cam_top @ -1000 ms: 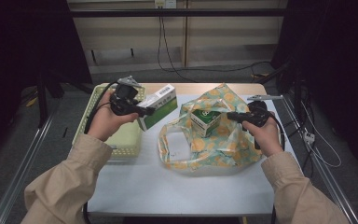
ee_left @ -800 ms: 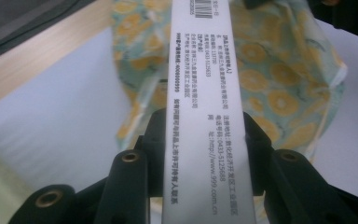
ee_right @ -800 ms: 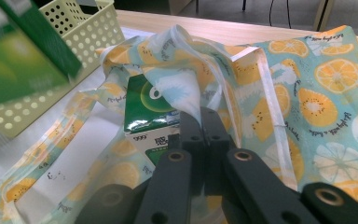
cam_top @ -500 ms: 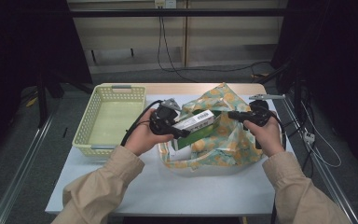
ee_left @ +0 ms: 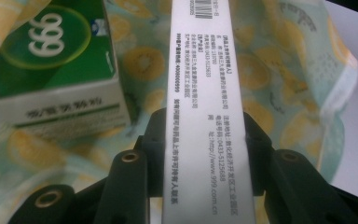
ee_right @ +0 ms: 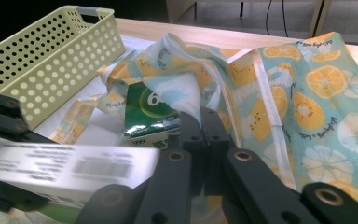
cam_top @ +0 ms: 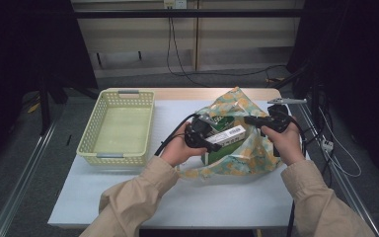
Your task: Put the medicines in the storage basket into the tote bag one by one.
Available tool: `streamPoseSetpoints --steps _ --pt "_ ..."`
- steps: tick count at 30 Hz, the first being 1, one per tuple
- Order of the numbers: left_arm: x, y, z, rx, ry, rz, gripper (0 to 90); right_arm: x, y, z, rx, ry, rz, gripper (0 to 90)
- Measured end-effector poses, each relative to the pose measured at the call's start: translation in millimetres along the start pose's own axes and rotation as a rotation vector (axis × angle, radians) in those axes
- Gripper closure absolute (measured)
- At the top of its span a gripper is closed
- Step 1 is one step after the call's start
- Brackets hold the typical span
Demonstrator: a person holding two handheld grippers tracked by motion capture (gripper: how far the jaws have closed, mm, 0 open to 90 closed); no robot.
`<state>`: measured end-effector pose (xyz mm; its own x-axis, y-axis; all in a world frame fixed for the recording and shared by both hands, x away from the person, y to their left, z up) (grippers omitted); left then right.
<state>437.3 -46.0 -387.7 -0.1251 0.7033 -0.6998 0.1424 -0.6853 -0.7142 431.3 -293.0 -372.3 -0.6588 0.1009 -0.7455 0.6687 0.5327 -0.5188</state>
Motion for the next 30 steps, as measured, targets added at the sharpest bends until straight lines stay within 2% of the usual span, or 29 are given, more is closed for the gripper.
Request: streamPoseSetpoints --steps 3,6,14,18,22,27,28,30 --pt "-8.0 12.8 -1.1 -0.001 -0.004 0.008 62.9 -0.7 -2.0 0.7 0.002 0.000 0.003 90.0" --pt "-13.8 25.0 -3.2 -0.005 -0.002 -0.015 62.9 -0.7 -3.5 2.6 0.003 0.004 0.006 90.0" --pt "-21.4 49.4 -13.9 -0.037 -0.036 -0.012 62.9 -2.0 -7.3 6.3 -0.002 0.012 0.011 90.0" --pt "-24.3 55.8 -18.5 -0.041 -0.048 0.010 62.8 -2.0 -6.4 8.0 -0.006 0.017 0.009 90.0" --pt "-28.1 60.3 -20.5 -0.048 -0.048 0.011 62.8 -1.9 -5.4 8.4 -0.007 0.021 0.007 90.0" --pt "-30.4 63.3 -22.3 -0.079 -0.071 0.015 62.6 -2.2 -5.7 7.4 -0.006 0.018 0.010 90.0" --pt "-30.6 64.4 -22.9 -0.090 -0.068 0.023 62.4 -2.2 -5.3 7.2 -0.006 0.019 0.010 90.0" --pt "-30.3 67.5 -23.7 -0.105 -0.061 0.068 61.7 -2.1 -5.1 5.9 -0.008 0.024 0.010 90.0"
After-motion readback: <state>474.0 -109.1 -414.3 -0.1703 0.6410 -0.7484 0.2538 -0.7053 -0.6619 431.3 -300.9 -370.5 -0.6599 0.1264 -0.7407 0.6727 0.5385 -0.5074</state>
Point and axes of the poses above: each handheld gripper's, and its own axes: y roughly forward along the jaws, x roughly out of its underside, z roughly to its right, the point moved 1 cm from there along y, roughly forward along the jaws, and after that the axes turned 12 degrees about y, right-handed, at the moved point
